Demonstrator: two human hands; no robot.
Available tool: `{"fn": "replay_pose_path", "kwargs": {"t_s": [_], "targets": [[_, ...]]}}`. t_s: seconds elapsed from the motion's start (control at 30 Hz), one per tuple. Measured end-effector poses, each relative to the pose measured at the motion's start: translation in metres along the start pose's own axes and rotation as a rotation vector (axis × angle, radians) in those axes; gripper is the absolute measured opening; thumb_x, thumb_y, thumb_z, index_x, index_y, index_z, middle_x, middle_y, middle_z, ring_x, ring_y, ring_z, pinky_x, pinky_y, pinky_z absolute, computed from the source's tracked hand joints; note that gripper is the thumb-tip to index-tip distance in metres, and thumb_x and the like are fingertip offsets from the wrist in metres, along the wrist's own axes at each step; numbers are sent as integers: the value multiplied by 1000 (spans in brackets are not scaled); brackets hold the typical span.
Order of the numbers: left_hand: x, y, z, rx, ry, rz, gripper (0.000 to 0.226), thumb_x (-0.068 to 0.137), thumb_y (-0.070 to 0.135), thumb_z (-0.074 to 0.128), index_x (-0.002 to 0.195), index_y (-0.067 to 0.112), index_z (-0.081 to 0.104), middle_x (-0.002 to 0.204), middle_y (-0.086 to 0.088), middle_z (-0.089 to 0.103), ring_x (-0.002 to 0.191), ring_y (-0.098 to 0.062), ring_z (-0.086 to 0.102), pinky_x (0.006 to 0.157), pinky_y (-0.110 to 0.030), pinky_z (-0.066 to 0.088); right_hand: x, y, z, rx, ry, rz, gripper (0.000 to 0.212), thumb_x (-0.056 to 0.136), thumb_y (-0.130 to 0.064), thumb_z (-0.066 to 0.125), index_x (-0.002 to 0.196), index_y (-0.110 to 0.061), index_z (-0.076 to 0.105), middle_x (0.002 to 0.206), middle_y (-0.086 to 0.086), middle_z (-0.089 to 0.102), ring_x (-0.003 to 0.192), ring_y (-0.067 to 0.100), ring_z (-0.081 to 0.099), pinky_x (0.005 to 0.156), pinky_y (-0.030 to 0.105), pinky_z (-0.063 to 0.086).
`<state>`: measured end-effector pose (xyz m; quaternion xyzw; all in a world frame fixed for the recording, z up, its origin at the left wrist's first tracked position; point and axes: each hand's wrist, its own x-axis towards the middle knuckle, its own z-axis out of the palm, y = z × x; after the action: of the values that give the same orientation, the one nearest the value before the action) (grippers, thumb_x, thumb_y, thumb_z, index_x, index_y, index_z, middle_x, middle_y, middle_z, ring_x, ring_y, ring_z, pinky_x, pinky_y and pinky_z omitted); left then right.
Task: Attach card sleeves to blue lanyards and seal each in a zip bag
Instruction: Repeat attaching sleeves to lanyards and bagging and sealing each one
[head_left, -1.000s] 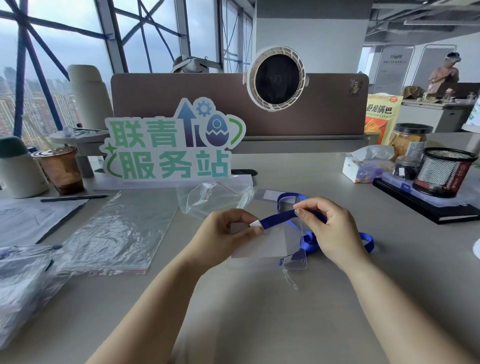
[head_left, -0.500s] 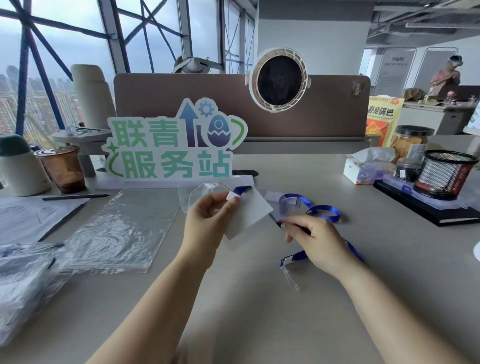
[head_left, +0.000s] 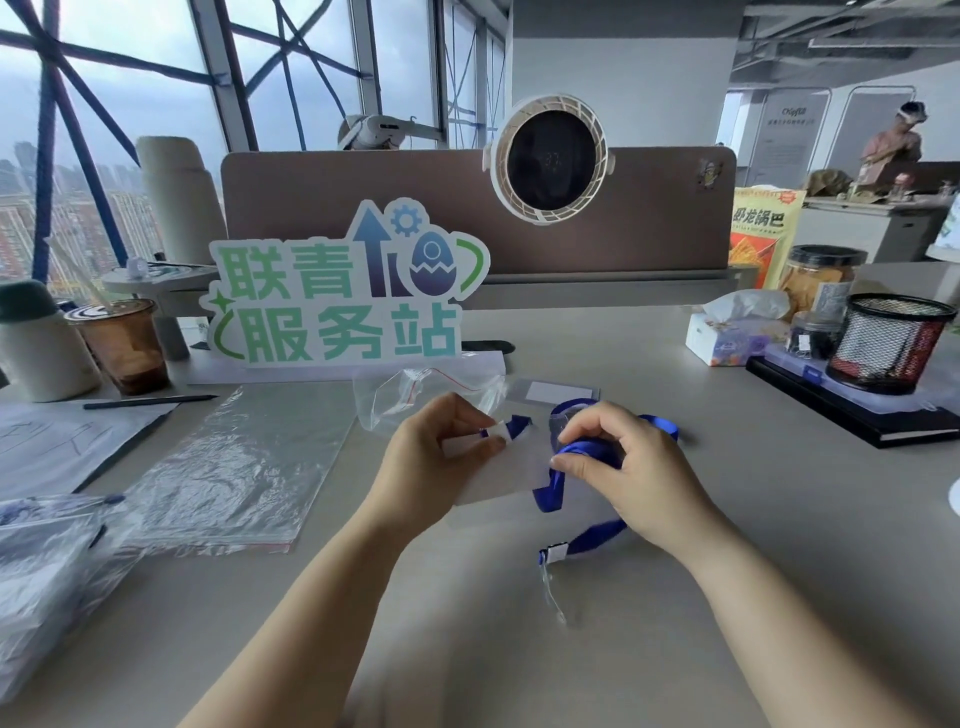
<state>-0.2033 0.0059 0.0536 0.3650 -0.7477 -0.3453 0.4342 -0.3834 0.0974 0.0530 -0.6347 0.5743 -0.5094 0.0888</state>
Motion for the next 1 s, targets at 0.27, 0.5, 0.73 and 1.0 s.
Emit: {"fn": "replay_pose_path", "kwargs": {"t_s": [0.27,0.5,0.73,1.0], "targets": [[-5,7,-9,-90,-246,74,11,78,12,75,78,18,66,74,14,69,67,0,61,62,-14,47,5,1,-2,102,50,73,17,79,-5,71,82,-20,65,82,-7,67,73,1,59,68,8,43],[-6,5,-18,-411,-412,-22,6,80,9,70,81,14,66,80,-1,68,64,-14,59,54,-21,46,6,0,-7,312,56,136,22,79,1,68,77,-20,74,80,-4,74,80,7,67,73,13,49],[-3,-5,-22,-506,-463,-100,11,77,10,73,80,20,69,84,-3,67,72,-17,61,63,-24,49,6,1,-6,463,-52,237,12,67,-23,68,72,-29,77,87,-3,75,88,7,67,78,12,49],[-2,-7,-19,-594,-370,-148,7,74,17,72,76,21,67,78,-3,64,68,-18,58,58,-25,47,5,13,-1,411,-78,293,14,81,-22,65,91,-23,75,96,4,74,94,12,66,88,22,51]]}}
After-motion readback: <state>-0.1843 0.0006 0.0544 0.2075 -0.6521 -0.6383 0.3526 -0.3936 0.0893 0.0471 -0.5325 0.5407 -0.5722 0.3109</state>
